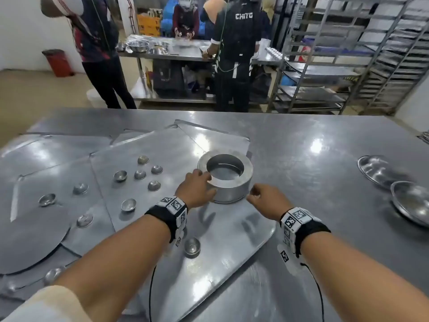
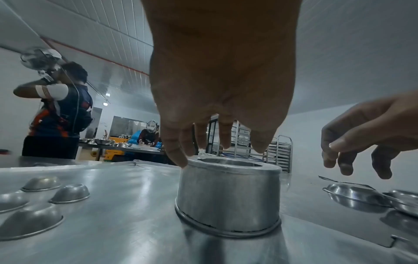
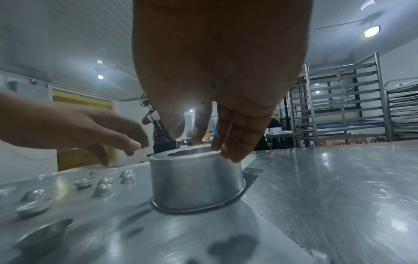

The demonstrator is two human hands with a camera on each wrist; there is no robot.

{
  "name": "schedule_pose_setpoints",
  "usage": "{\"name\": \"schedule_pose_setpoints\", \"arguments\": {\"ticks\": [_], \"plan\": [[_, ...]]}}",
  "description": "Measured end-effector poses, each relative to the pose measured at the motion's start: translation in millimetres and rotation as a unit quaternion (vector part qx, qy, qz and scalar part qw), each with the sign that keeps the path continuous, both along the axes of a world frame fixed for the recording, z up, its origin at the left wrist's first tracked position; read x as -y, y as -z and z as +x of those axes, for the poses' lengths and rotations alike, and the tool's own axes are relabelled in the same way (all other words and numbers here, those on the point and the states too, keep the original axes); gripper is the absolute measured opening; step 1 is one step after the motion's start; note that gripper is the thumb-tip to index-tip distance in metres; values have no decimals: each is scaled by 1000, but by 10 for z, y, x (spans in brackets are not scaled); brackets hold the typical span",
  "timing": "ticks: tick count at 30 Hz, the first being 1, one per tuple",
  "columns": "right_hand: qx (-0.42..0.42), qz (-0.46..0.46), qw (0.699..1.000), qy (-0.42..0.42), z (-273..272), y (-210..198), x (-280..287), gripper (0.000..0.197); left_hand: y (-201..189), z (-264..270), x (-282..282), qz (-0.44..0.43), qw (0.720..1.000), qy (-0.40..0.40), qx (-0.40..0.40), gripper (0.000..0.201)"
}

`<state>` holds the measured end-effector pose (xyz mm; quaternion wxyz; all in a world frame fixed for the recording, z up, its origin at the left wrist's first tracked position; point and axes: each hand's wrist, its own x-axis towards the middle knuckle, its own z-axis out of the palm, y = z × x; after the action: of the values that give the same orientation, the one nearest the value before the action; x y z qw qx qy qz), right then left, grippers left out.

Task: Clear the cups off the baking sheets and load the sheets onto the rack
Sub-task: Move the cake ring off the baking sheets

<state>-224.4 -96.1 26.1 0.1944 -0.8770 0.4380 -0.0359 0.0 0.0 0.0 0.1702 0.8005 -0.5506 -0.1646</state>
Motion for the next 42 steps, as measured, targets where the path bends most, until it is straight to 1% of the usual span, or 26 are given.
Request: {"name": "schedule_pose_setpoints", "arguments": {"ticks": [3,8,9,11,13,15,17,20,21,23,24,25,26,28,29,32,34,38,42], "plan": [[6,8,1000,10,89,25,64,26,73,77,148,-15,999,-24,-17,49],[-3,19,1000,13,156,106,169,24,274,174,365,9,997,-31,-68,53],[-3,21,1000,14,170,131,202,24,301,185,381,17,996,-32,-78,51],[2,21,1000,17,190,167,275,25,337,188,409,19,994,-34,-98,40],[12,18,999,24,203,203,335,25,344,178,426,1,993,-39,-108,33],[17,8,999,38,194,242,405,28,345,179,431,-27,993,-54,-102,32],[23,-10,999,48,179,282,488,32,358,200,406,-54,991,-72,-99,31],[42,-19,997,57,169,320,635,41,387,225,307,-81,985,-97,-120,19],[46,-12,997,59,167,345,686,47,400,224,256,-86,983,-104,-125,32],[50,24,997,54,168,410,768,62,420,215,174,-89,975,-128,-162,72],[54,53,996,49,178,445,799,69,410,204,141,-85,967,-150,-186,82],[54,84,994,43,185,475,816,74,404,180,109,-79,959,-175,-210,83],[48,111,992,36,189,505,828,75,410,152,82,-67,952,-197,-227,75],[36,144,989,16,186,573,858,65,432,98,35,-48,945,-222,-234,57],[38,151,988,5,175,605,868,59,450,70,13,-49,942,-231,-240,53],[60,187,980,-12,117,693,890,46,470,-33,-17,-56,933,-246,-259,55],[89,220,971,-7,75,702,890,37,462,-92,9,-63,927,-256,-266,53],[120,214,969,0,12,631,965,40,422,-205,104,-78,926,-251,-269,51],[122,194,973,9,-64,614,1107,42,401,-292,227,-85,927,-243,-275,56]]}}
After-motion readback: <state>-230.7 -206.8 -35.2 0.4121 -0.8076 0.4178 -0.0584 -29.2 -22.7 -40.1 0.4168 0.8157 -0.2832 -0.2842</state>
